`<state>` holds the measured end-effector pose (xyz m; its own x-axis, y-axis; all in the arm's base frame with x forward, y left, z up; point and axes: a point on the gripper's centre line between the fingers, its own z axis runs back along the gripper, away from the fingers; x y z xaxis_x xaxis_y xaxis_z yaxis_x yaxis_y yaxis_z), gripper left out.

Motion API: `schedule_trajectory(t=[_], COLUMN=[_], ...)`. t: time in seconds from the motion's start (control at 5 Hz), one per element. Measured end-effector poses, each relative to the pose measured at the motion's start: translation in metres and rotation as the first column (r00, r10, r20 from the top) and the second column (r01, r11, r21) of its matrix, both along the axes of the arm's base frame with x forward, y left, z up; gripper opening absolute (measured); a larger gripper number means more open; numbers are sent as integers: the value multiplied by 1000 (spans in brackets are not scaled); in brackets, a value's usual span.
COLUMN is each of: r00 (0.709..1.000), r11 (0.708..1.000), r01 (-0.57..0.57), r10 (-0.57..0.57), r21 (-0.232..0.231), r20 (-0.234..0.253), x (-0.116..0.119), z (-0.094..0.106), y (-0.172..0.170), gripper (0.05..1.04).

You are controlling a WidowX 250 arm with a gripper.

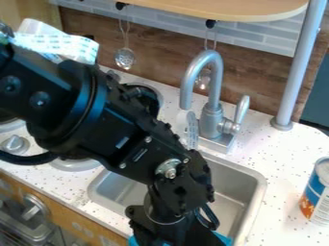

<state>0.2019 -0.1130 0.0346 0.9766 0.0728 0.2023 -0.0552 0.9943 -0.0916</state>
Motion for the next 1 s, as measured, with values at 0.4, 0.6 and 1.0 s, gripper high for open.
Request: schedule_trajectory(t=[0.4,0.6,1.0], r00=[997,996,998], r11=[997,996,998], r01=[-64,-83,-69], r10=[66,85,68], r21=[34,46,16], r20=[-36,-42,17], x=[25,46,66], z=[-26,-48,-66], y=[6,3,6], gripper=[999,999,999])
